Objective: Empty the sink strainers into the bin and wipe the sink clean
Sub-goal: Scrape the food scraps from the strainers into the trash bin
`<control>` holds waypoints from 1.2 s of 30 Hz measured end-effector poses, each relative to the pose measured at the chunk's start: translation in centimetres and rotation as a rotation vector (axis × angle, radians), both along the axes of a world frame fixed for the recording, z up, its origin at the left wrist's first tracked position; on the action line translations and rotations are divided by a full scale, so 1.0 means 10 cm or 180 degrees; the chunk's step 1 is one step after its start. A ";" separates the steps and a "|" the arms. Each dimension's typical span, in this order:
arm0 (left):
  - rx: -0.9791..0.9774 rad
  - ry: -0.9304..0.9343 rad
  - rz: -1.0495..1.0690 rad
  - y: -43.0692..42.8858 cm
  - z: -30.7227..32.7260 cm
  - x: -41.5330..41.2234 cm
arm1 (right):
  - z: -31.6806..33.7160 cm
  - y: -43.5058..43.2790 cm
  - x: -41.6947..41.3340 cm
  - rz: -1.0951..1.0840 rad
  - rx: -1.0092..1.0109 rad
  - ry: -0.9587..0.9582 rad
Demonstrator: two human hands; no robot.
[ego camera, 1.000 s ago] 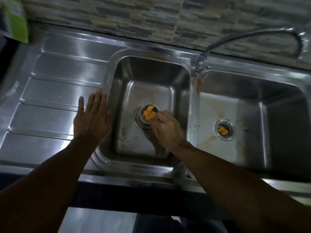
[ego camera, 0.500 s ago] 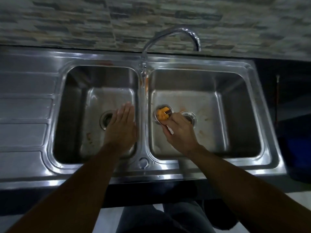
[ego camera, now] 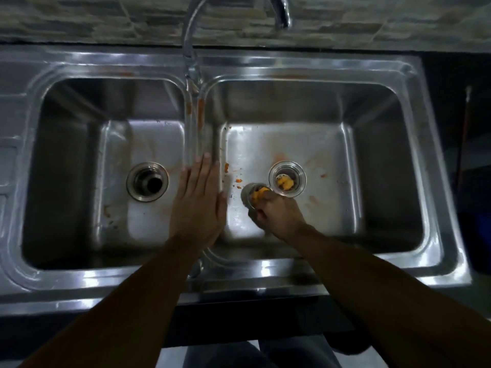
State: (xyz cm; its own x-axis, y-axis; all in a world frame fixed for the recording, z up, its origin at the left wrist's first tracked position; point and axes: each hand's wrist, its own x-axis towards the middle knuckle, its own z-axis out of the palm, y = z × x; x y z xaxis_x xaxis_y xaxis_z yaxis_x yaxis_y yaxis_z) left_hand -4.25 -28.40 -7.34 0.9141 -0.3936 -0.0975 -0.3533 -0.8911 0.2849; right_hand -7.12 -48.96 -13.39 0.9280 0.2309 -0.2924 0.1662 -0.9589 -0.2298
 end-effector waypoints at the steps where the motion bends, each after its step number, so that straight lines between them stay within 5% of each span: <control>1: -0.0032 -0.0055 0.0012 0.00 -0.01 -0.01 | -0.06 0.01 0.02 -0.0018 -0.0046 0.0055; 14: 0.0131 -0.0229 0.0026 -0.03 -0.07 -0.02 | -0.28 -0.06 0.01 0.0112 0.0485 0.0205; 18: 0.0188 -0.0110 0.0038 -0.04 -0.09 0.00 | -0.16 -0.28 0.03 -0.0623 0.1097 -0.0272; 28: -0.0270 -0.0270 0.0334 -0.10 -0.07 -0.02 | -0.33 -0.65 0.17 -0.1126 0.0204 0.1187; 36: -0.0348 -0.0284 0.0379 -0.11 -0.08 -0.01 | -0.48 -0.56 0.22 -0.1237 -0.0109 0.1078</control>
